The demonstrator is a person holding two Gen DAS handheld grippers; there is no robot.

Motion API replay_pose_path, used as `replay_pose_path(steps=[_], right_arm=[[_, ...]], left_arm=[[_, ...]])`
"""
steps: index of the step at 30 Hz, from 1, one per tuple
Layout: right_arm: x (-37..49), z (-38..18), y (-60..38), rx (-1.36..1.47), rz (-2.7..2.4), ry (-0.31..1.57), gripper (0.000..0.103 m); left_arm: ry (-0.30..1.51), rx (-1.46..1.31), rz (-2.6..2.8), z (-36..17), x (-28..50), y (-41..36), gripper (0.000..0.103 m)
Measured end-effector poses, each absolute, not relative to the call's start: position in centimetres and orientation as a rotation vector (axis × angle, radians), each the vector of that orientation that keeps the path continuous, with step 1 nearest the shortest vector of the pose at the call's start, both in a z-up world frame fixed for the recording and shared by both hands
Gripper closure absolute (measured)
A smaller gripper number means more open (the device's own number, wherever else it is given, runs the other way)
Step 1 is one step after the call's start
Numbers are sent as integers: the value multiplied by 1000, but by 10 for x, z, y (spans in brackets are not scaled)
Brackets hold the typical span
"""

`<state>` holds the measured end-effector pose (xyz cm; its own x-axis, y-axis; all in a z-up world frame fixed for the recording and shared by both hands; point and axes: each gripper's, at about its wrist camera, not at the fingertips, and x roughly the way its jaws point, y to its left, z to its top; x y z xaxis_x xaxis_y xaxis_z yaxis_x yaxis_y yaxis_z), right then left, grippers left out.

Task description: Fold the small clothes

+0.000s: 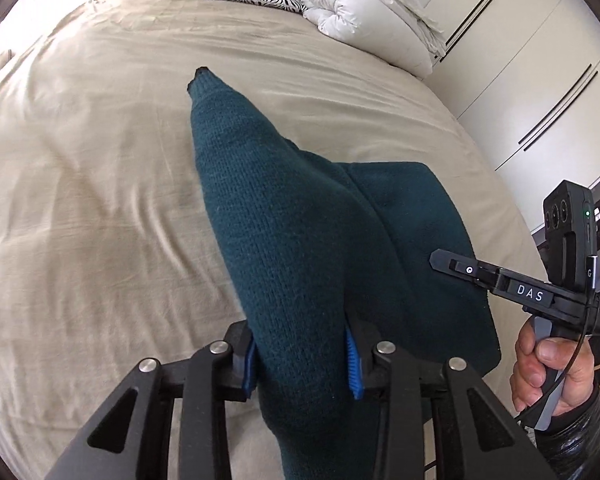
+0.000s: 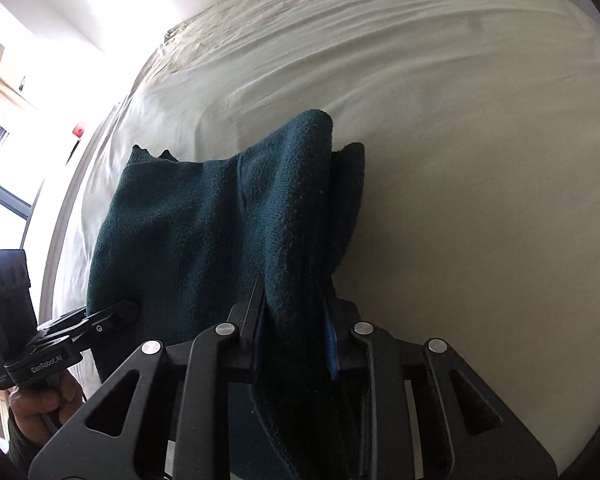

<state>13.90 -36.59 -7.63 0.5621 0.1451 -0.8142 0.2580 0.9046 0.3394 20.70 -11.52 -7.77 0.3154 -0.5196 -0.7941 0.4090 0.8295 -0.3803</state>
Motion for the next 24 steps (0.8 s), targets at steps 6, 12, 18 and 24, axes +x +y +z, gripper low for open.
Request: replay_pose_path(steps=[6, 12, 18, 24], right_arm=[[105, -48, -272, 374, 15, 940, 82], [74, -40, -168, 324, 113, 925, 82], [49, -58, -104, 366, 179, 922, 82], [35, -81, -91, 387, 174, 940, 82]], left_arm=[[1042, -78, -573, -52, 147, -42, 67], [1028, -111, -496, -47, 94, 33, 67], [1029, -158, -458, -59, 66, 72, 67], [1030, -168, -474, -79, 58, 75, 66]])
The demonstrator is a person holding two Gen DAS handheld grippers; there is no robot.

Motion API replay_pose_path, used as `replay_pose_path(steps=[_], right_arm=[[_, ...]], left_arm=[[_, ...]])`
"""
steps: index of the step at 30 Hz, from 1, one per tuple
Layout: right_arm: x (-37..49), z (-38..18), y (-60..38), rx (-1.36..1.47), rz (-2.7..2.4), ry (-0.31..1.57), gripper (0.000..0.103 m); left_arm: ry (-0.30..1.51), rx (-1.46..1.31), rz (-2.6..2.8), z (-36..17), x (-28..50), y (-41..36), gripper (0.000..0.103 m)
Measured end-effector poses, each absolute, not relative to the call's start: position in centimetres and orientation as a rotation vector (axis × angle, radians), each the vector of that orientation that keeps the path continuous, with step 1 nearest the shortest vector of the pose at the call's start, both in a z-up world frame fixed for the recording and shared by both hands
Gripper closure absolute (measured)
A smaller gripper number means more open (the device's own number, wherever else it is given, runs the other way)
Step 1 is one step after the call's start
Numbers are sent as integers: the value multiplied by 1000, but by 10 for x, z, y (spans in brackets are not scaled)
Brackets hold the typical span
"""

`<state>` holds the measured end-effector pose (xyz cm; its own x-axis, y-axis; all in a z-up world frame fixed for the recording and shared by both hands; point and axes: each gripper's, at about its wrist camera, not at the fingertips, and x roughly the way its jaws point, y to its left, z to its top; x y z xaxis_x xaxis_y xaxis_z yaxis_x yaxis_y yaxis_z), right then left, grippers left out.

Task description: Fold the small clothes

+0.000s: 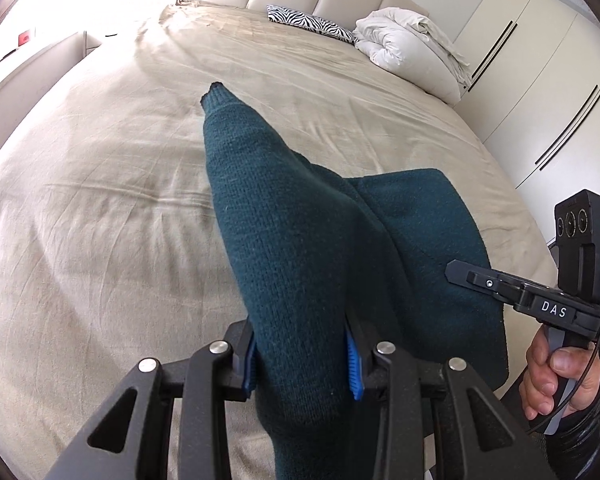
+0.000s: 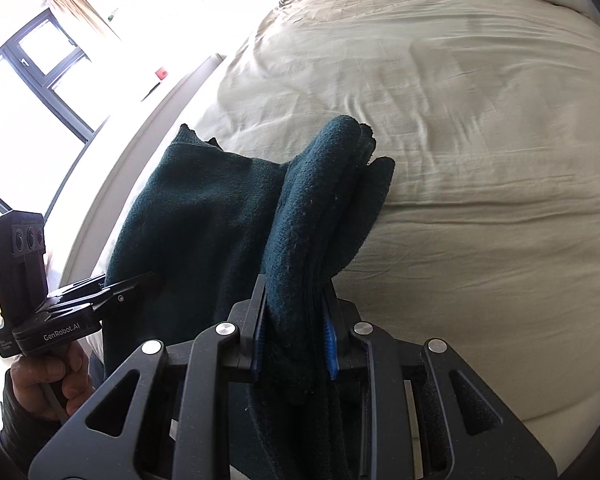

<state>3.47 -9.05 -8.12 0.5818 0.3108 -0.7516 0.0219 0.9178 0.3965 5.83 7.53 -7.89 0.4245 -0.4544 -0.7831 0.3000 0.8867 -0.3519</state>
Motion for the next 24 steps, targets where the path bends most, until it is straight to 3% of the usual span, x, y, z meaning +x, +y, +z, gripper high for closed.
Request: replay_pose_path(steps=[12, 24], right_arm=[[35, -179, -168, 789, 246, 945, 78], [24, -185, -179, 799, 277, 907, 76]], left_arm=[[1063, -145, -428, -114, 57, 71, 54], [1037, -141, -400, -120, 51, 73, 46]])
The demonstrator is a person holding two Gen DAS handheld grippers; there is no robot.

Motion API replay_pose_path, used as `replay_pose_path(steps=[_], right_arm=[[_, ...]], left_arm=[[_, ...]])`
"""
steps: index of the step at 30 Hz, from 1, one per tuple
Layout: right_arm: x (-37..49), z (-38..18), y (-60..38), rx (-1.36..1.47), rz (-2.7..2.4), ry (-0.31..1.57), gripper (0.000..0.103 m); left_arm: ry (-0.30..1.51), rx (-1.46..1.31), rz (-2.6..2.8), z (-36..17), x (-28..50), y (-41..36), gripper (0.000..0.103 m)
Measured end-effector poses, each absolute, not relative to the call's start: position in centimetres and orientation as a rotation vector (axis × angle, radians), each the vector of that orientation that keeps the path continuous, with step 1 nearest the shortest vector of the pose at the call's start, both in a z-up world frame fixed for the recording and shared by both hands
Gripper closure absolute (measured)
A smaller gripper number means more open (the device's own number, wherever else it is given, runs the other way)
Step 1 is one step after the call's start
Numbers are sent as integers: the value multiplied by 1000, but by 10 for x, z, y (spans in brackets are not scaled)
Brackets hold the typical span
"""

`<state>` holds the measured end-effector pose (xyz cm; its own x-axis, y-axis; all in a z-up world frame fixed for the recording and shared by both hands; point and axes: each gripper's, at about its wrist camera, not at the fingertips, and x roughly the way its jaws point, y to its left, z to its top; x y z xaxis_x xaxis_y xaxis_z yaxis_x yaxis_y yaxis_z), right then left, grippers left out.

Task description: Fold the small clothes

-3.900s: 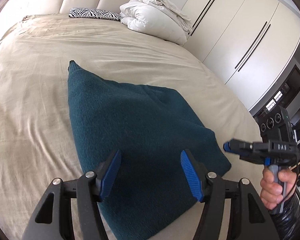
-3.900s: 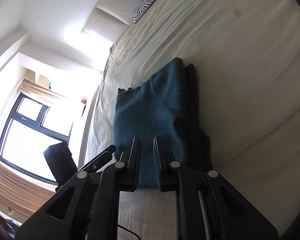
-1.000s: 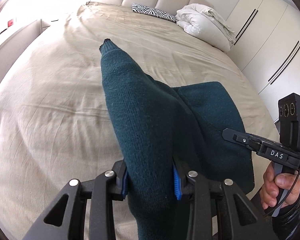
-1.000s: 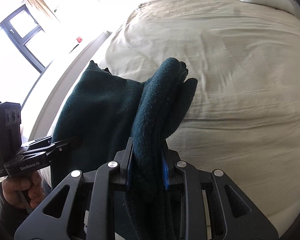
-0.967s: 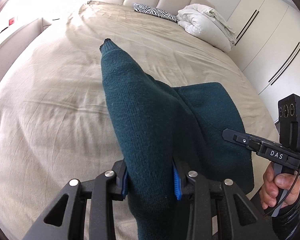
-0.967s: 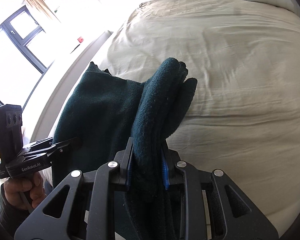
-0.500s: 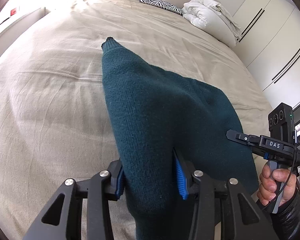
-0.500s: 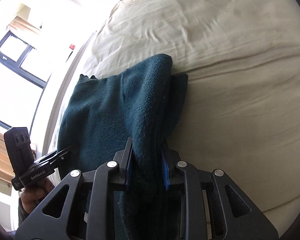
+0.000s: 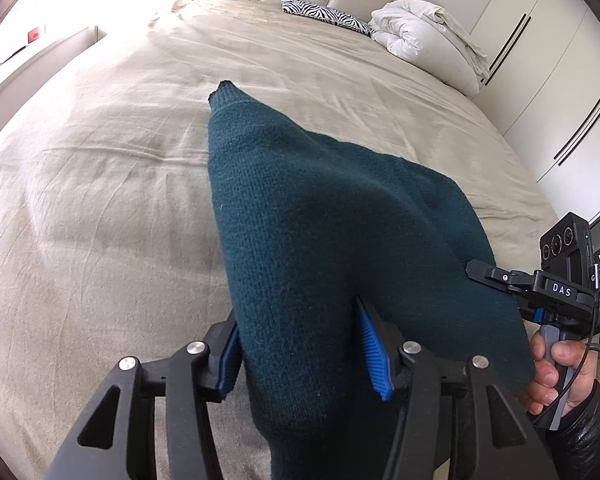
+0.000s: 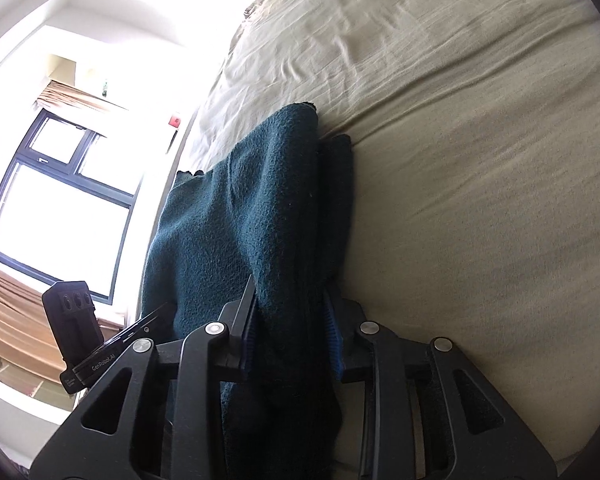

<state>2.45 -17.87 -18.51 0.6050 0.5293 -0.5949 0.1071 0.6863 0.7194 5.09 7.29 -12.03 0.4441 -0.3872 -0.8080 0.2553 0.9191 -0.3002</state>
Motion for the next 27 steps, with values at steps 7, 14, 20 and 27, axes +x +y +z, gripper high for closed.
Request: replay_pose_path(steps=[7, 14, 20, 27], right_arm=[[7, -145, -179, 707, 168, 929, 73], [-23, -96, -160, 646, 278, 858, 73], [-19, -130, -127, 652, 329, 957, 73], [-33, -188, -153, 888, 441, 867, 84]], left_arm=[[1026, -149, -380, -121, 46, 79, 41], [1015, -151, -366, -122, 42, 80, 37], [1001, -145, -358, -123, 38, 81, 34], [994, -166, -360, -126, 35, 85, 30]])
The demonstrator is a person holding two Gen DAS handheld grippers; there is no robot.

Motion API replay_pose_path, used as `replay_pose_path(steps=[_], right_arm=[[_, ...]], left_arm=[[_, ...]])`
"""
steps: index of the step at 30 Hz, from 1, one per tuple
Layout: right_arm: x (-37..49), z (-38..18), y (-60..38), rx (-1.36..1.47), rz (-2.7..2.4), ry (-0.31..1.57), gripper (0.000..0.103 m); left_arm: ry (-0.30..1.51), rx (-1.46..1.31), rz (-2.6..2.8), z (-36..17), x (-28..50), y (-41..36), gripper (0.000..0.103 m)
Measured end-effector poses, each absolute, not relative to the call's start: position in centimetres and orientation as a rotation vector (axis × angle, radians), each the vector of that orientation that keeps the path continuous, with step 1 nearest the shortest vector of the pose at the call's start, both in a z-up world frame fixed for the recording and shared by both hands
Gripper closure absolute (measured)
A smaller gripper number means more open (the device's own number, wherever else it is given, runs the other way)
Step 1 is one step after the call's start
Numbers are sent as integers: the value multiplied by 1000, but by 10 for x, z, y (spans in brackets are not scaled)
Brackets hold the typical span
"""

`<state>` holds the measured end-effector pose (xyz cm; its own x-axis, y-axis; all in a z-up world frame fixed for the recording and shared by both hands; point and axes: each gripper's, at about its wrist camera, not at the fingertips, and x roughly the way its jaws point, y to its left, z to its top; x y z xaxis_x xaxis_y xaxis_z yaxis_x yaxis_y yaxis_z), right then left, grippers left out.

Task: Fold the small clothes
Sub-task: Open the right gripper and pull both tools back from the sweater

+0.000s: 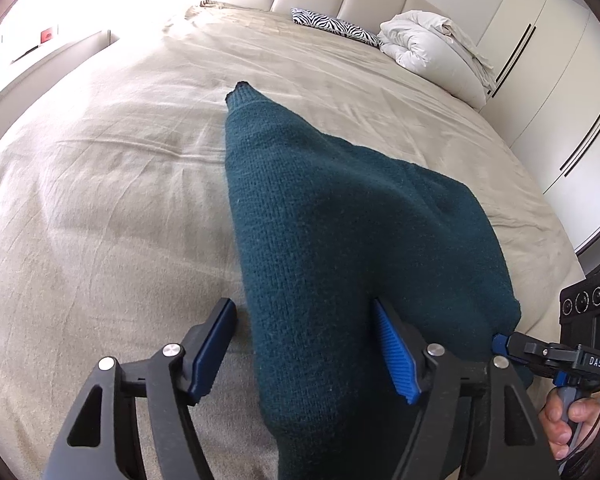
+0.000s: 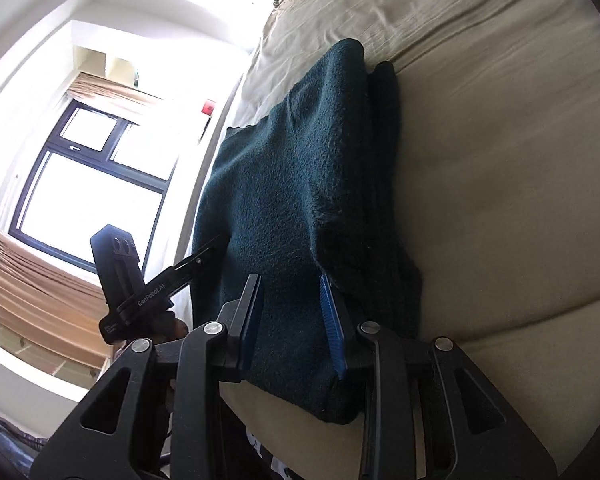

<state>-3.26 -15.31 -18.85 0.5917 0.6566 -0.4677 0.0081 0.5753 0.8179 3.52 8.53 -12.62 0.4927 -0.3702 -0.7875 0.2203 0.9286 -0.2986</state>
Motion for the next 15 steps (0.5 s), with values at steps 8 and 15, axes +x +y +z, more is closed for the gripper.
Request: replay_pose_path(steps=[8, 15], right_arm=[[-36, -190, -158, 881, 422, 868, 90], [-43, -154, -164, 693, 280, 856, 85]], left_arm=[[937, -184, -362, -115, 22, 93, 31], [701, -105, -235, -64, -11, 108, 1]])
